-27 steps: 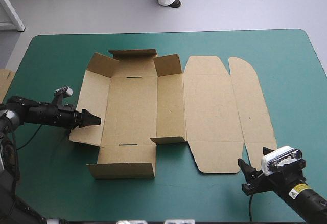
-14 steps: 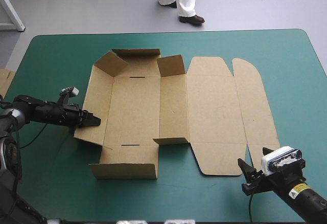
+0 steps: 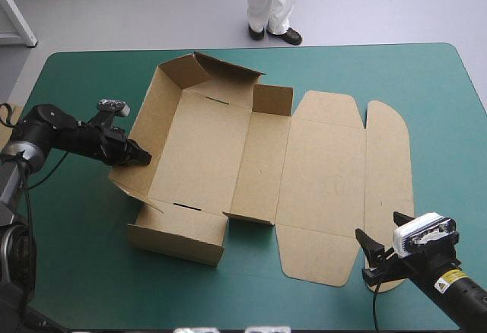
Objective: Fold the box
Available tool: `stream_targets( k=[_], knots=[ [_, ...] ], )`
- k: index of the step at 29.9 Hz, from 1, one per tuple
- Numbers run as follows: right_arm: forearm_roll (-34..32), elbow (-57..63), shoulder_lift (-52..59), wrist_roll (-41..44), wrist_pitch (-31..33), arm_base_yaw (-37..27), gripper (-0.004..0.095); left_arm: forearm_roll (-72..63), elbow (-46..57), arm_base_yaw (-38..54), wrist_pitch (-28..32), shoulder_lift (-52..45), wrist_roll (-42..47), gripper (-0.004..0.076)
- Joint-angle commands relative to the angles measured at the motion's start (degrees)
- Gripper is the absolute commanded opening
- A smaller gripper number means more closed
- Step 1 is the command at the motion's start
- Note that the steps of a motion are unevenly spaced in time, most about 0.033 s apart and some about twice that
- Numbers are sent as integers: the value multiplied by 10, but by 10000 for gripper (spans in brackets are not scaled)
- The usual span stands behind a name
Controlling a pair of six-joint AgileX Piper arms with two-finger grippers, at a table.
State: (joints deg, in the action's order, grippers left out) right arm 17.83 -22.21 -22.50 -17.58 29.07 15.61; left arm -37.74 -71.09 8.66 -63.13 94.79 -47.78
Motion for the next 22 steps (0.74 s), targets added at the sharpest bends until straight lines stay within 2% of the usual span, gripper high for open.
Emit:
stream_targets(
  k=[1,7,12,18,22],
  knots=[
    [2,-42,-4,-1,-30,2,723,67,-76,-49,-9,-30,57,-10],
    [-14,-68,-4,6,-9,2,723,187,-180,-137,-8,-30,92,-10],
    [-92,-87,-4,74,1,2,723,255,-239,-199,2,-29,92,-10],
    [-178,-137,-4,157,57,1,723,405,-258,-278,52,-29,92,-10],
    [-190,-163,-4,176,84,1,723,465,-258,-322,97,-24,92,-10]
  ],
)
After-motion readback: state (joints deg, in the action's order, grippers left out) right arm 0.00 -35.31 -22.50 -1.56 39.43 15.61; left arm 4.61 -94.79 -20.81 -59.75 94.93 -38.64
